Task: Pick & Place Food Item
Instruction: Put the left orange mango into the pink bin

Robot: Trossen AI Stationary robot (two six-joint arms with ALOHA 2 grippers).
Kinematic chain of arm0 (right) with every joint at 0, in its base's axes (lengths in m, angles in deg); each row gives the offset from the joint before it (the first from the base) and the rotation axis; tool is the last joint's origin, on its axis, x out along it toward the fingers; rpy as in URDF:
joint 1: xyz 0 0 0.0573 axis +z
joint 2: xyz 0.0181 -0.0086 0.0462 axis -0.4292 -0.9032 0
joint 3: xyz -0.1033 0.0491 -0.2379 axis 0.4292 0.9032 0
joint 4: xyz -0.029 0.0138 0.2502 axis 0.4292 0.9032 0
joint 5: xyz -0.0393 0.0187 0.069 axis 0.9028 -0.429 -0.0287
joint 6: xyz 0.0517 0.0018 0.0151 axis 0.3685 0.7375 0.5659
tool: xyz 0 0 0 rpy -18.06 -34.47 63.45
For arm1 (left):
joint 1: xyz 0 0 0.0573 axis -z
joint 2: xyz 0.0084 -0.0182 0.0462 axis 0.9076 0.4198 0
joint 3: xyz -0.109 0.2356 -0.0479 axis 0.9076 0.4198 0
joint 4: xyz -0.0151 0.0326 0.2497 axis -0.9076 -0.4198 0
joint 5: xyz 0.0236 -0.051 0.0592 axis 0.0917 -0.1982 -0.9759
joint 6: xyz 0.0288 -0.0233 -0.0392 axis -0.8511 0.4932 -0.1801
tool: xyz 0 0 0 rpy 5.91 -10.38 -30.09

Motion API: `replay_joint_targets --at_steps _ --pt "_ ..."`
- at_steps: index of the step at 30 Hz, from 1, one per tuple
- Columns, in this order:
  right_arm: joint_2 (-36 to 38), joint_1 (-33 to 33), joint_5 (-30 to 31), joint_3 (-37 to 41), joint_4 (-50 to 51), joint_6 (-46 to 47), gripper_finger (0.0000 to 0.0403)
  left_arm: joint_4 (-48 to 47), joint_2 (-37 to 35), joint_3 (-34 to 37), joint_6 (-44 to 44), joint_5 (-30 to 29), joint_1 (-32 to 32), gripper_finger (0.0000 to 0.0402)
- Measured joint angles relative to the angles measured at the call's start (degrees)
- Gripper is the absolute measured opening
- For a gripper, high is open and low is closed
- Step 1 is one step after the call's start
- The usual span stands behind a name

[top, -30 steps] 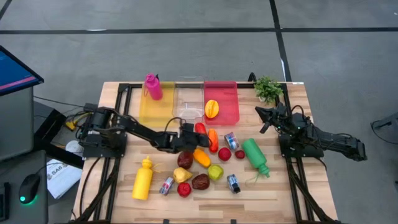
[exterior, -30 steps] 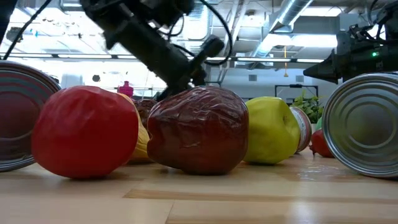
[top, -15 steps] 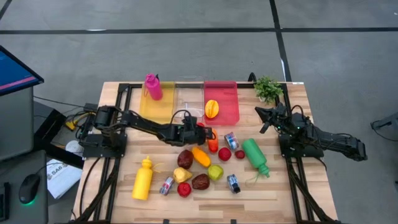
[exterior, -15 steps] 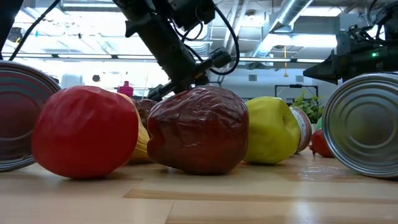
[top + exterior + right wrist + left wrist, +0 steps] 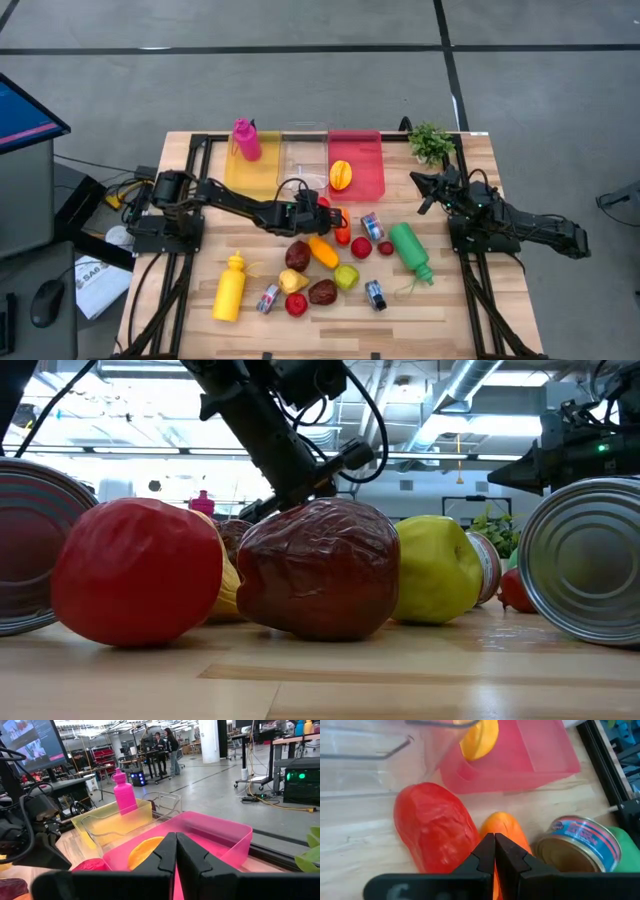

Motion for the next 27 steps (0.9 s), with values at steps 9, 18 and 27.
replay_joint_targets --at_steps 9,18,27 --pt "0.00 0.00 0.02 0.00 0.01 -0.03 0.0006 -1.04 0.00 -0.02 0.02 0.49 -0.56 0.0000" --pt "0.00 0.00 0.02 0.00 0.01 -0.03 0.0006 -6.59 0.00 0.00 1.51 2.45 -0.56 0.0000" --pt "0.00 0.00 0.02 0.00 0.01 -0.03 0.0006 -13.10 -2.18 -0.04 1.75 9.46 -0.14 0.0000"
